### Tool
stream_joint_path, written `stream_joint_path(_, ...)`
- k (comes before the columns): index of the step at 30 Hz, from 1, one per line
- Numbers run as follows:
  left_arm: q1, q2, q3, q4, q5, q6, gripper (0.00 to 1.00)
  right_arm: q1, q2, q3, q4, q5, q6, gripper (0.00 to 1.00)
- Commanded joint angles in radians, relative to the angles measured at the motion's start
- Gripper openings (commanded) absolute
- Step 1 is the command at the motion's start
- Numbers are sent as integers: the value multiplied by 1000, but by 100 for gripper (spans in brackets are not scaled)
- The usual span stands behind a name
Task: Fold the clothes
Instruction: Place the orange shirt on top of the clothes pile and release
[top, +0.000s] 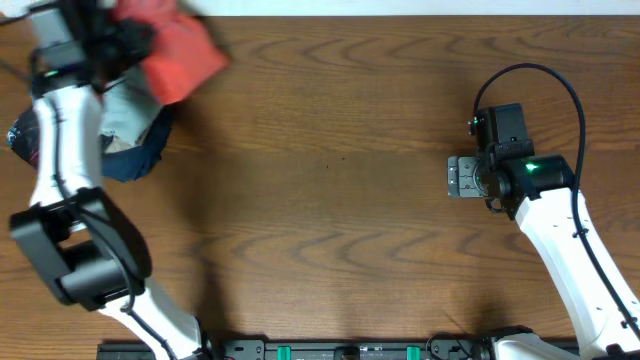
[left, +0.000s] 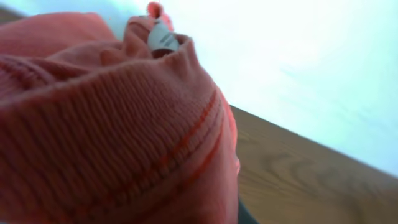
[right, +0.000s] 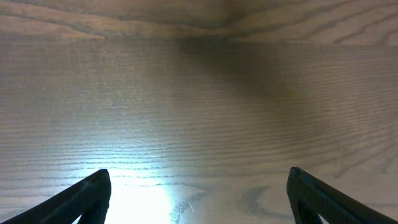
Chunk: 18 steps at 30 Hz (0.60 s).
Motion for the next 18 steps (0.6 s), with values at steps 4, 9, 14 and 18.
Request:
stream_joint_path(4,163,-16,12,-10,-8,5,6,-1,-17,12,3,8,-9,89)
stream_joint_path(9,256,-12,11,-77,-66,6,14,-2,-17,12,3,7,-9,88)
stream_joint_path(14,299,-6,7,-174,-113,6,93,-2,-17,12,2,7,-10,89)
stream_joint_path(18,306,-5,7,-210,-112,6,98,-2,-17,12,6,7,-10,91)
